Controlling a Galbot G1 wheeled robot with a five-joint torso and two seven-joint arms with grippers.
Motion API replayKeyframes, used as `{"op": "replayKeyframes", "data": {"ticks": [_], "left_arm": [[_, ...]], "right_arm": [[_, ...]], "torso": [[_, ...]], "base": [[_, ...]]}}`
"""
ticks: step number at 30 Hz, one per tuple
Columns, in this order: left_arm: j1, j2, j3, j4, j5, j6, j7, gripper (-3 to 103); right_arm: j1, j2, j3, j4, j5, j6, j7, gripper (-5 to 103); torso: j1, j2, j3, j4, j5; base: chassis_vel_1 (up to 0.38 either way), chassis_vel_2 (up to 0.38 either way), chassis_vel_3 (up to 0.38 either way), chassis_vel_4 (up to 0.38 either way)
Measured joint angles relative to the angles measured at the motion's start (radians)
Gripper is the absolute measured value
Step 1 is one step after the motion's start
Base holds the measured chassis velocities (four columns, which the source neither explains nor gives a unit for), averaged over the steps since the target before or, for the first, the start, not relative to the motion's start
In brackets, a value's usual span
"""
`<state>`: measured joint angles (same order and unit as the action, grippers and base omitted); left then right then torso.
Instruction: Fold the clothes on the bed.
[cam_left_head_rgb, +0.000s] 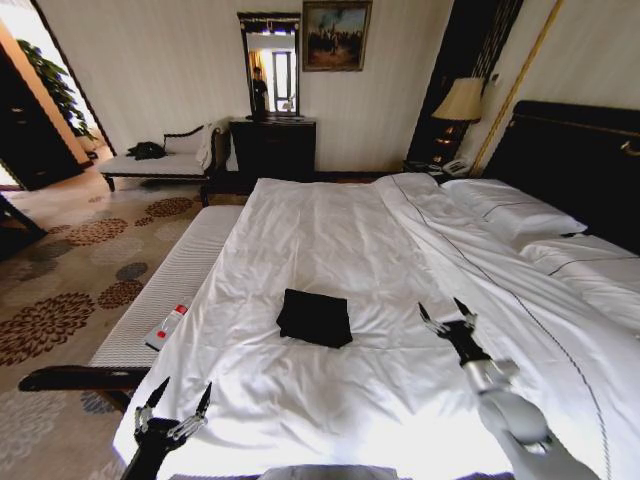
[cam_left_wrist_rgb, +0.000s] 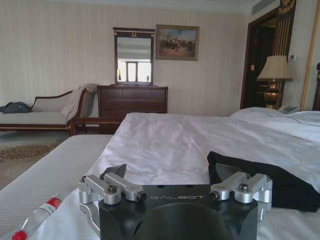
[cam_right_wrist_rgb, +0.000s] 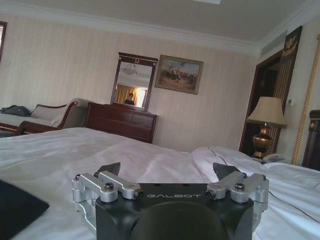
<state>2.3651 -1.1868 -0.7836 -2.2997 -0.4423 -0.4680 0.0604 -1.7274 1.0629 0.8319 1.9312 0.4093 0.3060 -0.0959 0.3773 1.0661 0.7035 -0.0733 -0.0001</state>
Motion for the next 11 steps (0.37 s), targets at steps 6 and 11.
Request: {"op": "replayKeyframes", "data": {"ticks": [6, 11], "left_arm": [[0.000, 0.000, 0.000, 0.000, 0.000, 0.000, 0.000, 100], [0.000, 0.000, 0.000, 0.000, 0.000, 0.000, 0.000, 100]], "right_arm": [[-0.095, 0.093, 0.049, 0.006, -0.010, 0.090, -0.037, 100], [-0.145, 0.145, 0.071, 0.007, -0.009, 0.157, -0.062, 100]], "torso": [[0.000, 0.000, 0.000, 0.0000, 0.0001], [0.000, 0.000, 0.000, 0.0000, -0.0001]], "base": [[0.000, 0.000, 0.000, 0.000], [0.000, 0.000, 0.000, 0.000]]}}
